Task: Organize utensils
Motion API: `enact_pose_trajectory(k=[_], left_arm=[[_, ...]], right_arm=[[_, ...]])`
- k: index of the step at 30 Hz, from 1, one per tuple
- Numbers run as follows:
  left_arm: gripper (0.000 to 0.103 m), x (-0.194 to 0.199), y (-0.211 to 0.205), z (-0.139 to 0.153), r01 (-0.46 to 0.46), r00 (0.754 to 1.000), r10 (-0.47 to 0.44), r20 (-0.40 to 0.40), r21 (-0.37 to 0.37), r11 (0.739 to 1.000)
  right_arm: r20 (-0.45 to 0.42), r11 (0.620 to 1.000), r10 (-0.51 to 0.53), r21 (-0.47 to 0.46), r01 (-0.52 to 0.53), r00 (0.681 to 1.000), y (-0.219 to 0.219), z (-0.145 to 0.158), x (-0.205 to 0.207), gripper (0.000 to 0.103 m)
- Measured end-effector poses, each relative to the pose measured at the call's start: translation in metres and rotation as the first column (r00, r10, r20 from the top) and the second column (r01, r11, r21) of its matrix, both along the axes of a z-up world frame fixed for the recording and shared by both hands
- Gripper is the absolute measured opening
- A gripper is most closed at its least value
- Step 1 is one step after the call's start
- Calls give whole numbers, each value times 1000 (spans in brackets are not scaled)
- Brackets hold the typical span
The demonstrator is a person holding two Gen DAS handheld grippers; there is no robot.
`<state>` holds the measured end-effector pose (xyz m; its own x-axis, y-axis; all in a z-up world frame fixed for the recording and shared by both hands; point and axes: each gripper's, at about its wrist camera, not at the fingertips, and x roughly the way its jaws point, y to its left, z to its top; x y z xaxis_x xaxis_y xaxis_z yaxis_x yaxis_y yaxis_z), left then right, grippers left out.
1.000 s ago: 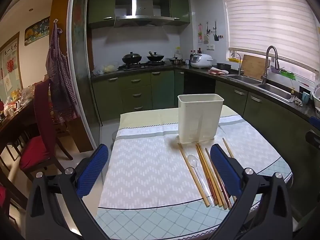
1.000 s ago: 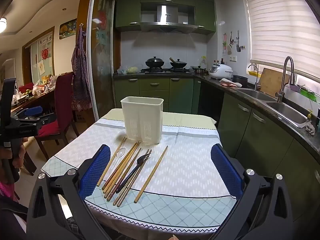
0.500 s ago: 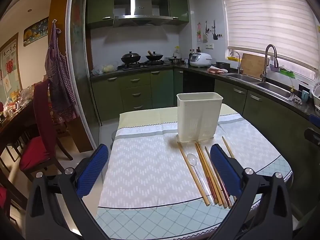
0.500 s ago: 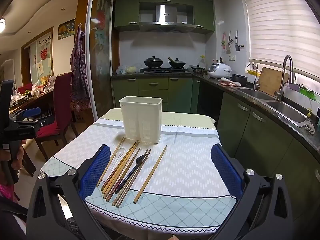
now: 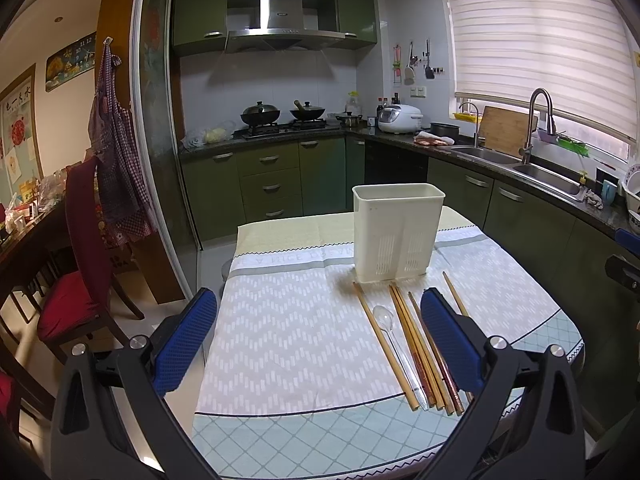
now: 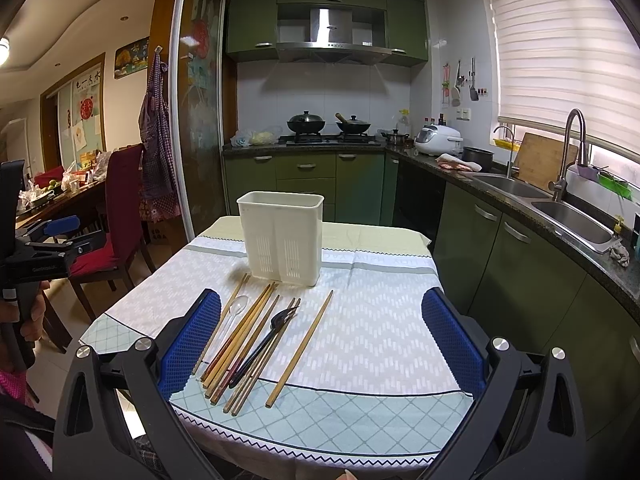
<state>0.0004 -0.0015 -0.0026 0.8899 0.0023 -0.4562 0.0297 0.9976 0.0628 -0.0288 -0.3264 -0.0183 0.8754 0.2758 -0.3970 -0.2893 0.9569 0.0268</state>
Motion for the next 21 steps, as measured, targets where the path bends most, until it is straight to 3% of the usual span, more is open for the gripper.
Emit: enact_pose_trajectory(k=[21], left_arm=[[97,0,-6,-6,7,1000,-7,-6,-3,1000]], right_arm=[[-2,1000,-4,2,4,1000,1,-5,4,99]])
